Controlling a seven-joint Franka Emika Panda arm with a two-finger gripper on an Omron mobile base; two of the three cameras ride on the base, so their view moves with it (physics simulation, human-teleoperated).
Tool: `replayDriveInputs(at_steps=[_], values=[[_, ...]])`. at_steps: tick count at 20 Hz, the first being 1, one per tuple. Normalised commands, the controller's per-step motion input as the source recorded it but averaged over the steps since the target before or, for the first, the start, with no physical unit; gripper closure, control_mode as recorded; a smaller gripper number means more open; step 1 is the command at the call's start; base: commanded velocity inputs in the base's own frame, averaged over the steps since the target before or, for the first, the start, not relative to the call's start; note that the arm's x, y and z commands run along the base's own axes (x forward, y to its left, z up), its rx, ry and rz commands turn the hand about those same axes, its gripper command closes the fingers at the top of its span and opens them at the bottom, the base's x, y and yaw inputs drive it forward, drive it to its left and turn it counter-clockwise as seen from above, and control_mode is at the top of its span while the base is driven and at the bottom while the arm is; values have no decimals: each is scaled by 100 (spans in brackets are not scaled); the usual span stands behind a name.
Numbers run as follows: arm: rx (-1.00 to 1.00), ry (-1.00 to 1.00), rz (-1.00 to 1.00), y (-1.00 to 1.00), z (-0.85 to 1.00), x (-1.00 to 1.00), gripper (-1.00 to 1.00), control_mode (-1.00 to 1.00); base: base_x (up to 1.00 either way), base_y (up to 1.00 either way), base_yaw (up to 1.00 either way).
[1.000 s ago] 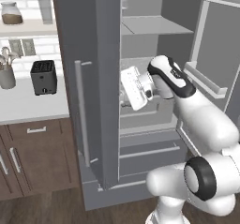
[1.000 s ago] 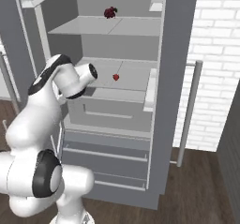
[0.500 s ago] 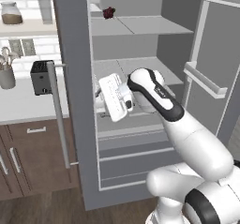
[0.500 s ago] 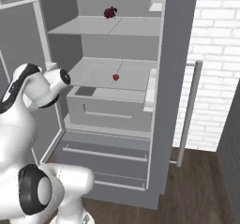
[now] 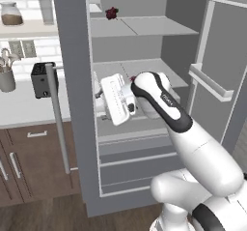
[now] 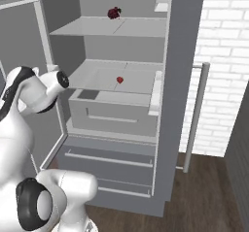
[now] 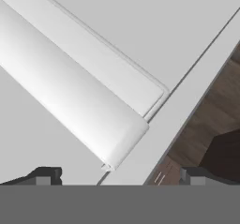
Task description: Take the strawberry from the fridge and place it on top of the pancake, located on the dining counter.
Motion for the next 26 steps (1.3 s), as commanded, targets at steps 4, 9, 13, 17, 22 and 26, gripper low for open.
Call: replayDriveInputs(at_steps=[4, 9, 13, 17, 22, 26], values=[[-1, -5, 0, -32, 51, -24, -100, -100, 0, 0, 0], [-18, -7, 0, -80, 15, -12, -100, -100, 0, 0, 0], [-46, -5, 7, -100, -8, 6, -100, -100, 0, 0, 0], [-61, -1, 25, -96, -49, 33, -100, -100, 0, 0, 0], [-71, 0, 50, -71, -76, 21, -100, -100, 0, 0, 0], [-55, 0, 65, -58, -76, -4, -100, -100, 0, 0, 0]])
